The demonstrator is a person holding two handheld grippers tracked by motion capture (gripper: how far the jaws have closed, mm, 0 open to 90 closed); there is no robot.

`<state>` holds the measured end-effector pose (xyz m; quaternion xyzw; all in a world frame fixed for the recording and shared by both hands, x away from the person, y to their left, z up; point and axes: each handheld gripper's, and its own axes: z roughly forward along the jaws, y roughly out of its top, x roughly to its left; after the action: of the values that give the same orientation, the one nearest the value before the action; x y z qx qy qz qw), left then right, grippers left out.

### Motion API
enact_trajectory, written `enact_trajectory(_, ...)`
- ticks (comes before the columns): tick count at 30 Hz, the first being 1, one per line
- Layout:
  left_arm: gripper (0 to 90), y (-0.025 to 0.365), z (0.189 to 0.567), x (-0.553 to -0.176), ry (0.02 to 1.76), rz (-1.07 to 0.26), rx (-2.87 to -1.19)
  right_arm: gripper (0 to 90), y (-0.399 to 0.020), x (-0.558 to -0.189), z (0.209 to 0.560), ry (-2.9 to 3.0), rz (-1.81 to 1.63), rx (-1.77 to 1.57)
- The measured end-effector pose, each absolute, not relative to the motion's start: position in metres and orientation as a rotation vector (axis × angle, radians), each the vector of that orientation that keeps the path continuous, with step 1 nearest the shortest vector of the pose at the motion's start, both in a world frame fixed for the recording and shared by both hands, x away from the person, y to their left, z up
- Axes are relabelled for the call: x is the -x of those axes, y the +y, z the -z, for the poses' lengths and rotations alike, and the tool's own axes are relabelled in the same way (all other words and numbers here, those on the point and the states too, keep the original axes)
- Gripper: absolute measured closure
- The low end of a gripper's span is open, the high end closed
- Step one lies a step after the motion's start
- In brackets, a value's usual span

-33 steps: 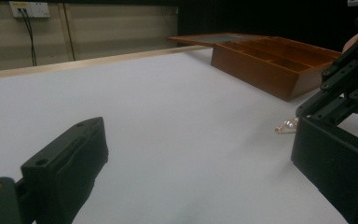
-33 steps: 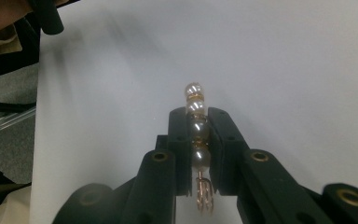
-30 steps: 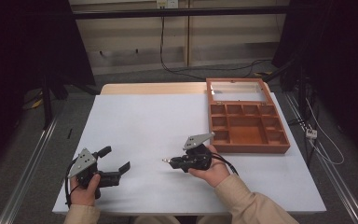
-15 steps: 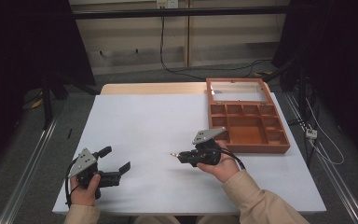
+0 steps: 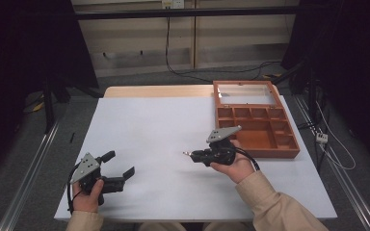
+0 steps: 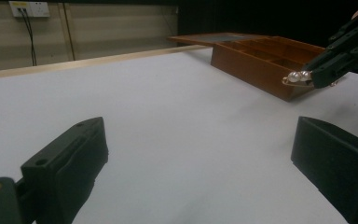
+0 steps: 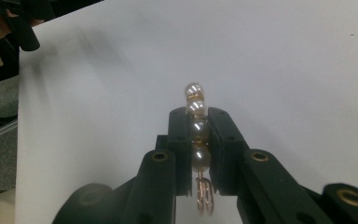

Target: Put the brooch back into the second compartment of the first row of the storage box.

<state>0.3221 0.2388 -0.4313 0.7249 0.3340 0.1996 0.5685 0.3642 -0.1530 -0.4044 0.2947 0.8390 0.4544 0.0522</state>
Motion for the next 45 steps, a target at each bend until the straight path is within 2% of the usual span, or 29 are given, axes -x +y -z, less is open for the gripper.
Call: enact_trajectory(45,3.5,0.239,0.432,-0.323,0.789,-0.467,-1.703,80.6,-0.217,-0.399,0.375,2.4,-1.371,-1.031)
